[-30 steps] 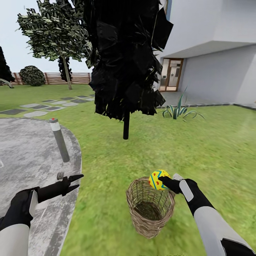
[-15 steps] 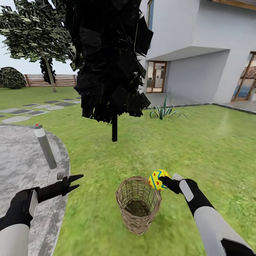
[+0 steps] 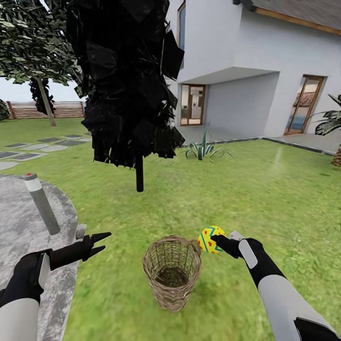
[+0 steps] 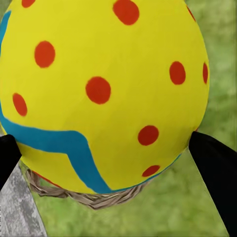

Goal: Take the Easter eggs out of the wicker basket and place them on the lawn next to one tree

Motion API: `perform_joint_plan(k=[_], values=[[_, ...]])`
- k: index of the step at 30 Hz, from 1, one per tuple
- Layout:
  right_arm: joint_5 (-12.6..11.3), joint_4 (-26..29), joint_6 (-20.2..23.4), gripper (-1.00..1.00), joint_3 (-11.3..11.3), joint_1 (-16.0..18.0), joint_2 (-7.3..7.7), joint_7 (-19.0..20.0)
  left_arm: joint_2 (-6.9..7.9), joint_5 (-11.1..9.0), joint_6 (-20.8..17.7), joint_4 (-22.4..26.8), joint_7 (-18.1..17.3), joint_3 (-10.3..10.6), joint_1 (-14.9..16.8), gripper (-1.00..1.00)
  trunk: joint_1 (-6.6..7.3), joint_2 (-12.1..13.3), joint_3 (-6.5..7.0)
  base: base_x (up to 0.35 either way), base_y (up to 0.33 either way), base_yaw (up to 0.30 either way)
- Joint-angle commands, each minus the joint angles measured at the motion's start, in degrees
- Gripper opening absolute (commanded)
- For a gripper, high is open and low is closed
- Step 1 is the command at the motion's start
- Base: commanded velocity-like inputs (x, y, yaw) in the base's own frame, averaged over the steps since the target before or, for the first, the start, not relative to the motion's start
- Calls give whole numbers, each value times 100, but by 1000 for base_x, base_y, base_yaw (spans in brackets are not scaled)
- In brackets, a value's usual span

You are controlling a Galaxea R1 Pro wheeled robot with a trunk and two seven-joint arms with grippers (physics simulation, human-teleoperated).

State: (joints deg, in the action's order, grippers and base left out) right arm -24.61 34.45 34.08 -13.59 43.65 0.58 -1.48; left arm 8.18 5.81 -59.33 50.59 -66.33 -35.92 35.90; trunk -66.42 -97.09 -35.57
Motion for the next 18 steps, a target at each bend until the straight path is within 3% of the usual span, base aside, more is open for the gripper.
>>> perform_joint_plan(k=[1, 8, 13, 18], values=[[-30, 3, 33, -100, -7, 3, -3, -17, -1, 58, -43, 3, -55, -16, 8, 100, 23, 39, 13, -1, 0, -12], [-18, 9, 20, -100, -15, 3, -4, -10, 0, 46, -43, 2, -61, -13, 10, 100, 177, 319, 138, -15, 0, -2], [-18, 9, 21, -100, -21, 3, -2, -10, 0, 44, -43, 3, -64, -11, 8, 100, 287, 520, 228, -202, 0, -1], [-18, 9, 20, -100, -21, 3, 2, -10, 0, 51, -43, 3, -64, -17, 6, 100, 396, 720, 341, -22, 0, -137]])
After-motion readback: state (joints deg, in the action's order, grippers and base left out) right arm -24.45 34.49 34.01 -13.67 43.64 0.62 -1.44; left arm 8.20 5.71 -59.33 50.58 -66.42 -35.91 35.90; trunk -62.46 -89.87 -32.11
